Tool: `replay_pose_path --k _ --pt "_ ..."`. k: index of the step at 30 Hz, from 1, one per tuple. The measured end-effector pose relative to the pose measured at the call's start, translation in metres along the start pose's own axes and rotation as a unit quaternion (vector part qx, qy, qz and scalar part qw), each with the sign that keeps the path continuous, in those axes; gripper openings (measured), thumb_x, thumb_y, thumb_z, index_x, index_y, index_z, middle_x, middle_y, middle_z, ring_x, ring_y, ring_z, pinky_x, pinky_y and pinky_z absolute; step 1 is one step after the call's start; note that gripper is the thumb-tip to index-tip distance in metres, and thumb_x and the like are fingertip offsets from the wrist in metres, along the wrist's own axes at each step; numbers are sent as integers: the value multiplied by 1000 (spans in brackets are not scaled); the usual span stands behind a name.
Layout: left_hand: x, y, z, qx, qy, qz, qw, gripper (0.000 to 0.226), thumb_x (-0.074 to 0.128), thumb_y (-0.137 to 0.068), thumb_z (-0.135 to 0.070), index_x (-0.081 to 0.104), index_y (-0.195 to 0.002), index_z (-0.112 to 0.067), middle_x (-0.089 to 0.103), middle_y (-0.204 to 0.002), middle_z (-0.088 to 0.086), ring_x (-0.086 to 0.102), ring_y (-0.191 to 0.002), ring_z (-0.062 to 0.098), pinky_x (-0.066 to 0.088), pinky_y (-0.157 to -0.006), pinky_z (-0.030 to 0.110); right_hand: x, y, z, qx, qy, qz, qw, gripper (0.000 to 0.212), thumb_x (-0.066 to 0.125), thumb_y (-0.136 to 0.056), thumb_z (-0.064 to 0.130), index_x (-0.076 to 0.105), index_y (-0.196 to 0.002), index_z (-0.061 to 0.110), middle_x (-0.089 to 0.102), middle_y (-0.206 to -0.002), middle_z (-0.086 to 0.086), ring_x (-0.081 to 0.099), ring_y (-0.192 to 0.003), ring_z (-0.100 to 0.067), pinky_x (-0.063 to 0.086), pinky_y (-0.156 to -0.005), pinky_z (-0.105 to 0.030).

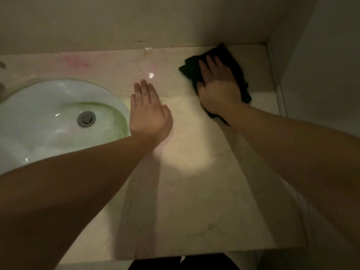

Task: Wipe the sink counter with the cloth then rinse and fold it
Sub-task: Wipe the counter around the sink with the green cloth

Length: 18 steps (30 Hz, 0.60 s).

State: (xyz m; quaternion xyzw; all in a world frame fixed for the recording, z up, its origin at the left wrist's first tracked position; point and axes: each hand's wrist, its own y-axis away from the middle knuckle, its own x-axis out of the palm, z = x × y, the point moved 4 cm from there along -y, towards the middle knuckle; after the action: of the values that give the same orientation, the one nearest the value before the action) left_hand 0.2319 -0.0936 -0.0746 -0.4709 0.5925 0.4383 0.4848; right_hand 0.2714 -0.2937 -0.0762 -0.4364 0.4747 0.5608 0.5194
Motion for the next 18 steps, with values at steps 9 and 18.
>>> replay_pose_path --k 9,18 --pt "-3 6 1 3 6 18 1000 70 26 -93 -31 11 -150 6 9 -160 23 6 -148 37 9 -121 47 14 181 66 -196 31 107 974 68 42 -92 45 26 -154 22 19 -163 -4 12 -151 -26 16 -120 -45" --pt "-3 6 -1 -6 8 12 1000 70 25 -92 -32 11 -151 5 8 -160 21 6 -148 36 8 -121 46 23 246 49 -23 -32 55 998 67 41 -94 40 26 -155 19 18 -163 -3 16 -151 -22 14 -121 -42"
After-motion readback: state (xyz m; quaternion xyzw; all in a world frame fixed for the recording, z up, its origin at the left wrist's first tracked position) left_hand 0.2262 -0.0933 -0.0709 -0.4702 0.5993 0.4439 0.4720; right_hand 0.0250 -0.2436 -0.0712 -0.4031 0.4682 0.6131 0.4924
